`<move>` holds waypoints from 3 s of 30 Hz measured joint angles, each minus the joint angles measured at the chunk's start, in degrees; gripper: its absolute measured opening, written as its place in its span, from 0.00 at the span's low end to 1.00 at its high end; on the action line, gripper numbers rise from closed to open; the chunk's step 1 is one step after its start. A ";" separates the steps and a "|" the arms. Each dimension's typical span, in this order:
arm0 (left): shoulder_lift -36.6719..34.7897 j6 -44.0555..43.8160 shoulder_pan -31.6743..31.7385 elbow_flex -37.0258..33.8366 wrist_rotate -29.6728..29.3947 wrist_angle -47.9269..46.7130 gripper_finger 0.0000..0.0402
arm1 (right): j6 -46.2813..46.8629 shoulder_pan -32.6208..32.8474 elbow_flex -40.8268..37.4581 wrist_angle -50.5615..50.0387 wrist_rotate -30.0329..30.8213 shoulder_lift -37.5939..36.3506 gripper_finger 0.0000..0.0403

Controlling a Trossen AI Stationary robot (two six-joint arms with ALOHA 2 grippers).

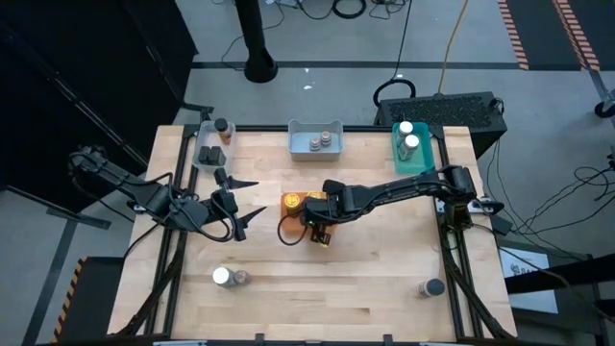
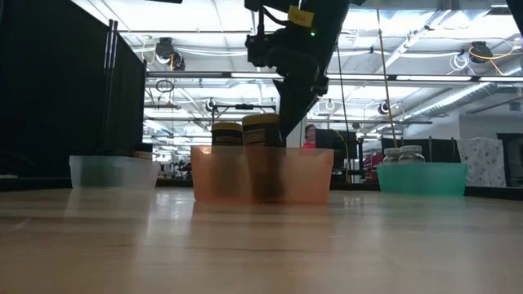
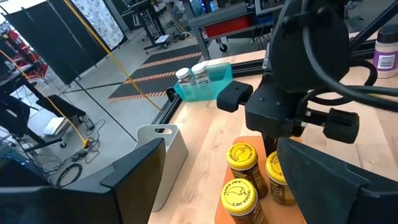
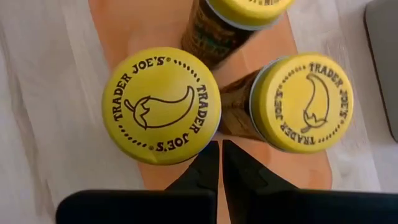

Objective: Sort spices by type
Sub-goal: Put the white seasoning bottle into the green bin

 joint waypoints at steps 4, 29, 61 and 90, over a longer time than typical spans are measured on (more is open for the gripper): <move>0.00 0.00 0.00 0.00 0.00 -0.01 0.79 | 0.47 -0.17 0.00 -1.46 0.24 0.00 0.00; 3.27 -22.43 -3.71 0.00 15.20 -2.84 0.79 | -5.84 6.29 -8.70 1.40 11.03 -19.36 0.00; 28.41 -58.90 -16.49 26.40 46.78 -59.88 0.77 | -8.84 6.02 -29.03 26.13 9.01 -38.66 0.00; 28.33 -62.93 -20.31 16.33 43.69 -48.96 0.77 | -7.05 6.38 -29.00 25.27 7.62 -37.78 0.00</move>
